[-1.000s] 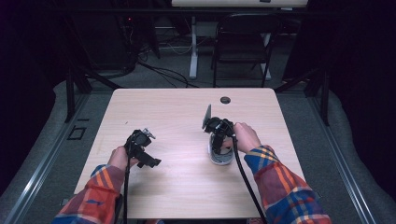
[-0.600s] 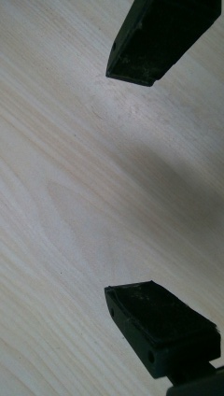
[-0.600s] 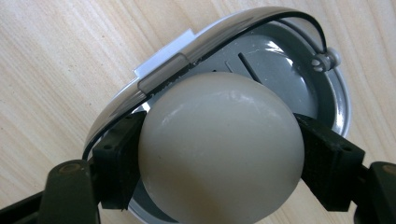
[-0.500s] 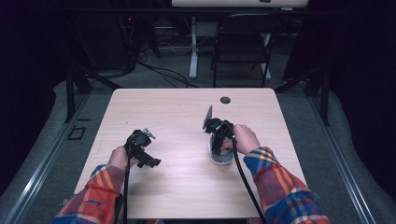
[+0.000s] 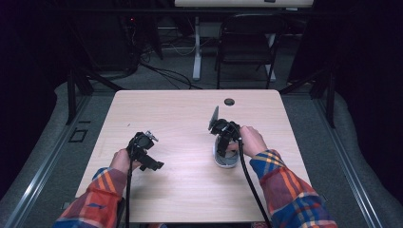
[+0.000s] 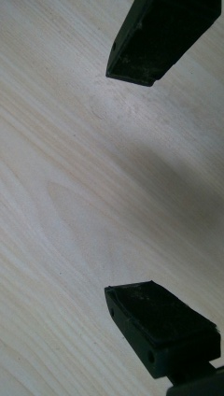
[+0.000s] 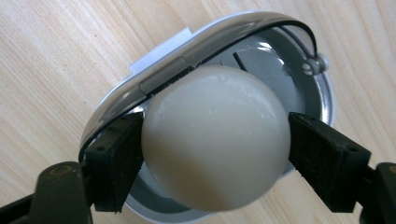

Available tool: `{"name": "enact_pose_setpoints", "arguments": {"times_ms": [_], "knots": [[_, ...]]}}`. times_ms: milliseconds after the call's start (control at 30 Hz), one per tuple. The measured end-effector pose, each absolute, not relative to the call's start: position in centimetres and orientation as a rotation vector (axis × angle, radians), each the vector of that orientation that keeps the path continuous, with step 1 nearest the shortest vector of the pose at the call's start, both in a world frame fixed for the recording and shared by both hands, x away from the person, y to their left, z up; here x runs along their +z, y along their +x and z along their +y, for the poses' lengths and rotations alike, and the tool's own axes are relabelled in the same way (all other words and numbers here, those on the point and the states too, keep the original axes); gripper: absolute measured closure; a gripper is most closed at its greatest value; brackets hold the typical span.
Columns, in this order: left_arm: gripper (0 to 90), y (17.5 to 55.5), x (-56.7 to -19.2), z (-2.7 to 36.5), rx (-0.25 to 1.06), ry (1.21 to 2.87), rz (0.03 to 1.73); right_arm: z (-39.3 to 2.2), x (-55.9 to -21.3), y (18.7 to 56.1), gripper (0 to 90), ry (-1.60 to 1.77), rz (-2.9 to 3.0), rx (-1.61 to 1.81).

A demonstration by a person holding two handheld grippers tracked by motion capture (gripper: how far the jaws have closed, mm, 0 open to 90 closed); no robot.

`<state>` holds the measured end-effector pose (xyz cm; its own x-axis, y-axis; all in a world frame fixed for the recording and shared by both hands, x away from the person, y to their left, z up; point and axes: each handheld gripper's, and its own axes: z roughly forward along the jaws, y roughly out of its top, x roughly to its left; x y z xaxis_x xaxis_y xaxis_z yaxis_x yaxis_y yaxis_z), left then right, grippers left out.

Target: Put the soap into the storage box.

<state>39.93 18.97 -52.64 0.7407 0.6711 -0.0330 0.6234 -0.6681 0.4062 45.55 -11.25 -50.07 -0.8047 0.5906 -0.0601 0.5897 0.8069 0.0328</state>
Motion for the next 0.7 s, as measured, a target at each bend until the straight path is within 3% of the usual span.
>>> {"name": "enact_pose_setpoints", "arguments": {"times_ms": [700], "knots": [[0.0, 39.9, -52.6, 18.9, 0.166, 2.548, 0.991, -14.5, -47.0, 43.9, 12.3, 0.993, 2.878, 0.178]]}}
